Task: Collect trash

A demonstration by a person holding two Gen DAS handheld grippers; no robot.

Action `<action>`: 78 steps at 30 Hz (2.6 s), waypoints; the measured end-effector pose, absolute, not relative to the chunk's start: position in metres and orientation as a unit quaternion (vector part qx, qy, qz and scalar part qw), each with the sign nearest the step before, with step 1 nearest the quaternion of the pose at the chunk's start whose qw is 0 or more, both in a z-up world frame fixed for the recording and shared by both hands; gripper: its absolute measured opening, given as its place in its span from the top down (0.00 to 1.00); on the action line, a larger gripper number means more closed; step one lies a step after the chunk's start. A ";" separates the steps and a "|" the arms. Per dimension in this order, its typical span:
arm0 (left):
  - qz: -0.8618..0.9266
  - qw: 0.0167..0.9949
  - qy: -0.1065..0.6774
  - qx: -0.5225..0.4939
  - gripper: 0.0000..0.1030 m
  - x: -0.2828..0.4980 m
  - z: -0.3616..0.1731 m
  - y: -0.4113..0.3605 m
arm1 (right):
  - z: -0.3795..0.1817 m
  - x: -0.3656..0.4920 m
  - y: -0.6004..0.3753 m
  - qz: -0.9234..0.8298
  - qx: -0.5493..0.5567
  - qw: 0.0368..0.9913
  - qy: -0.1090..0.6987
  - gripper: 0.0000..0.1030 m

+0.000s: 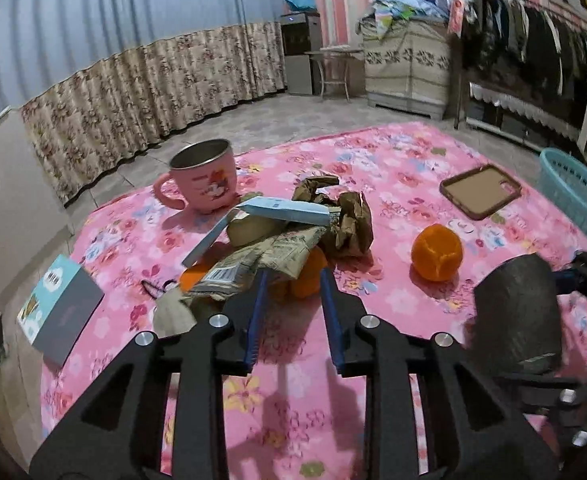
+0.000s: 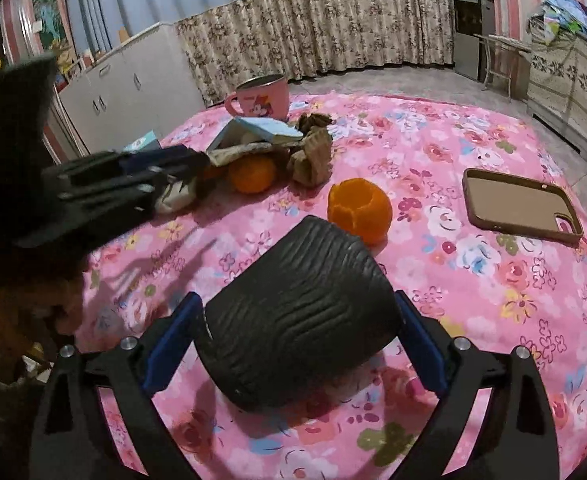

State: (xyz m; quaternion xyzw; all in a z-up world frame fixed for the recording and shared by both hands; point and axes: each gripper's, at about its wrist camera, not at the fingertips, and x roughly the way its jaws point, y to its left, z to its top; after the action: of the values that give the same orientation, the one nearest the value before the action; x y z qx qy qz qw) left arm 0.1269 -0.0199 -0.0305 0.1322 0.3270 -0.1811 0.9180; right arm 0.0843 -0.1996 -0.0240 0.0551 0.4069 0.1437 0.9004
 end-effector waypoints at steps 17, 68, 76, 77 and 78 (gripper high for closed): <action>-0.176 0.939 0.282 0.085 1.00 0.119 -0.007 -0.006 | 0.007 0.078 -0.216 0.143 0.058 0.922 0.355 0.11; -0.130 0.932 0.335 0.039 1.00 0.188 -0.041 0.001 | 0.049 0.138 -0.292 0.118 0.124 0.939 0.297 0.11; -0.122 0.952 0.278 0.030 1.00 0.154 -0.003 0.014 | 0.050 0.132 -0.291 0.116 0.121 0.941 0.294 0.11; -0.119 0.956 0.268 0.029 1.00 0.150 0.004 0.016 | 0.051 0.131 -0.292 0.116 0.121 0.942 0.292 0.11; -0.116 0.959 0.259 0.027 1.00 0.145 0.010 0.018 | 0.052 0.129 -0.292 0.116 0.121 0.943 0.289 0.11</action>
State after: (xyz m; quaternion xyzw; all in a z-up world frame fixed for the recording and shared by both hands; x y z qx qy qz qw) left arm 0.1445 0.0183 0.0103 0.0268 0.2591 -0.1155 0.9585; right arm 0.1295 -0.2922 0.0525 0.1209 0.2890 0.1161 0.9425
